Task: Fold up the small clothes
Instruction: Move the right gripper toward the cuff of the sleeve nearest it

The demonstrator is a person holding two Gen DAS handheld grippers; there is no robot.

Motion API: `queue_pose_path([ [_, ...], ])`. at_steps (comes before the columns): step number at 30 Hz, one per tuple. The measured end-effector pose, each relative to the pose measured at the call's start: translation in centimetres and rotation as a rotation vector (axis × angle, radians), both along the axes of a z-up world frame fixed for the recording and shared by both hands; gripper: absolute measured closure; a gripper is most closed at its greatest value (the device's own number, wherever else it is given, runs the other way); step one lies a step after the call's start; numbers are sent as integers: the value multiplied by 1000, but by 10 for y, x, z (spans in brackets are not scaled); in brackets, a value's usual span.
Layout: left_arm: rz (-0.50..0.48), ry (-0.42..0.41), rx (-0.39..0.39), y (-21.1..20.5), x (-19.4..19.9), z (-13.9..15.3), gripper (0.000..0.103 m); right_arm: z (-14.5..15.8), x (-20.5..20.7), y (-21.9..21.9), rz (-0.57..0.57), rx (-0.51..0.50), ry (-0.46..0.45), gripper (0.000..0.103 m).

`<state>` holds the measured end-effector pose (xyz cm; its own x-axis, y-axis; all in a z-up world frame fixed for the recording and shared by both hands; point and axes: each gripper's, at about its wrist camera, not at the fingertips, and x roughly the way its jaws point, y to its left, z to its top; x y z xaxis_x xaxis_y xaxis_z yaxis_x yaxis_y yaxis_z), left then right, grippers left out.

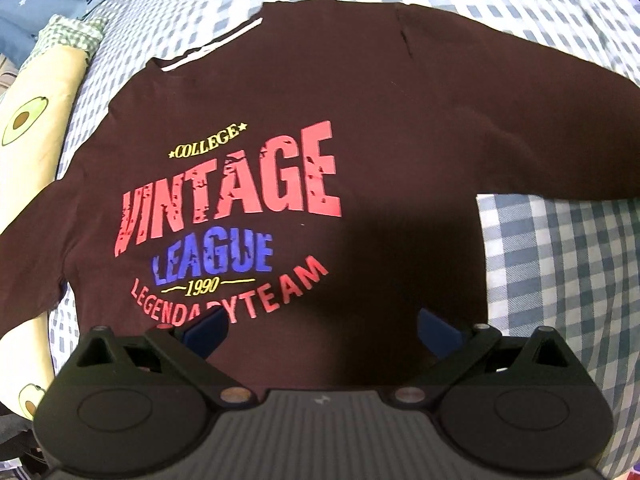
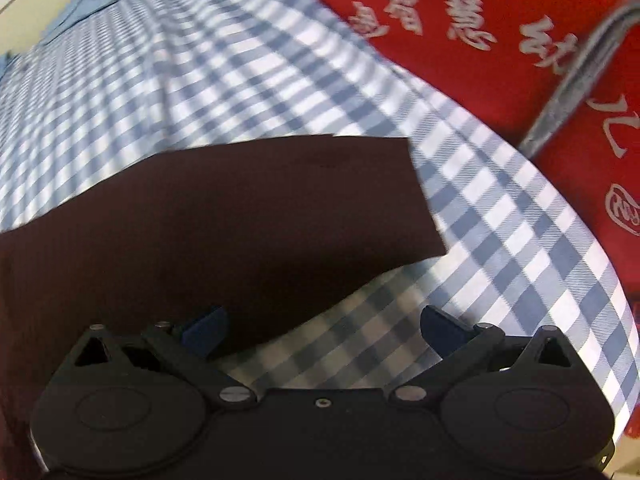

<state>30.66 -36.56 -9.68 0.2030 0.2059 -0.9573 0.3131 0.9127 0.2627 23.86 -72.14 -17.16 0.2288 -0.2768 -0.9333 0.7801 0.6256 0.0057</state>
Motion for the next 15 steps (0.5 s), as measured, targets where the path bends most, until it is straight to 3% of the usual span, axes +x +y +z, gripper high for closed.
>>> queue_pose_path([
  [7,-16,19,-2,-13,1,-4,1,-15,-3,-30,-78,14,10,0],
  [15,-23,24,8,-25,7,-9,1,-25,1,-41,-93,22,-1,0],
])
